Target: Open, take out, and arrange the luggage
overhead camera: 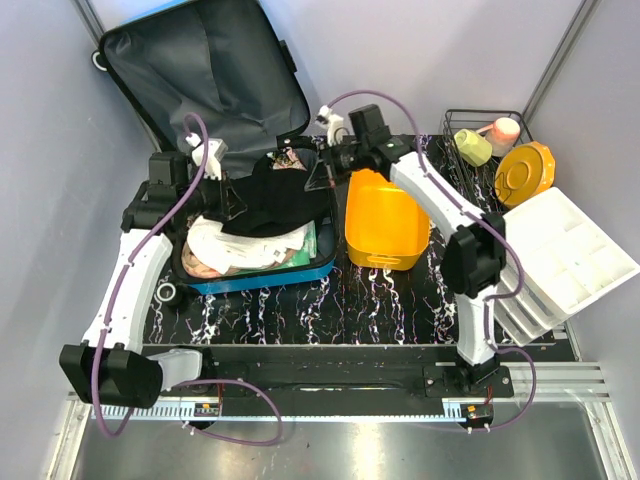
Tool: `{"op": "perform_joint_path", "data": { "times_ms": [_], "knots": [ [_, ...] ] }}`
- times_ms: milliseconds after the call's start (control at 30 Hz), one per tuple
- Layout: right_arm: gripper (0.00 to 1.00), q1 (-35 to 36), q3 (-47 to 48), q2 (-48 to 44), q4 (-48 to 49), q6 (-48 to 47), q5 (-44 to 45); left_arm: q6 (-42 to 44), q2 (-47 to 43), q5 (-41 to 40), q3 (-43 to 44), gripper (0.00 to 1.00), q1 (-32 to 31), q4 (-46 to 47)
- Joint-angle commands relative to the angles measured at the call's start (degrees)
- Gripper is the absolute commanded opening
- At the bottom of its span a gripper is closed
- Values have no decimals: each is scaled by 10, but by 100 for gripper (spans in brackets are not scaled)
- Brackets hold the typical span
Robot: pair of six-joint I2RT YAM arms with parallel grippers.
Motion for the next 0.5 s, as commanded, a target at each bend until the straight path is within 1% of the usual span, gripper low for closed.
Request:
{"op": "perform_joint_path", "data": {
  "times_ms": [0, 67, 100, 133, 200, 233, 300, 333, 467],
  "knots": [
    [0, -32, -2, -94, -9, -47, 54, 0, 10, 37, 56, 0, -24, 49],
    [0, -52, -6, -109, -24, -62, 82, -12, 30, 38, 64, 0, -53, 63],
    [0, -60, -6, -112, -30, -85, 87, -15, 38, 39, 74, 0, -66, 68],
    [0, -79, -6, -116, -36, -96, 92, -22, 45, 36, 76, 0, -95, 76],
    [0, -96, -14, -126, -48, -129, 102, -30, 63, 15, 74, 0, -128, 110],
    [0, -103, -17, -128, -55, -146, 104, -39, 70, 8, 73, 0, -160, 123],
    [0, -121, -28, -139, -69, -188, 117, -50, 91, -10, 71, 0, -193, 167],
    [0, -126, -38, -140, -73, -201, 119, -60, 100, -19, 72, 0, -226, 180],
    [0, -165, -50, -148, -76, -266, 129, -98, 156, -83, 96, 0, -300, 248]
  ]
}}
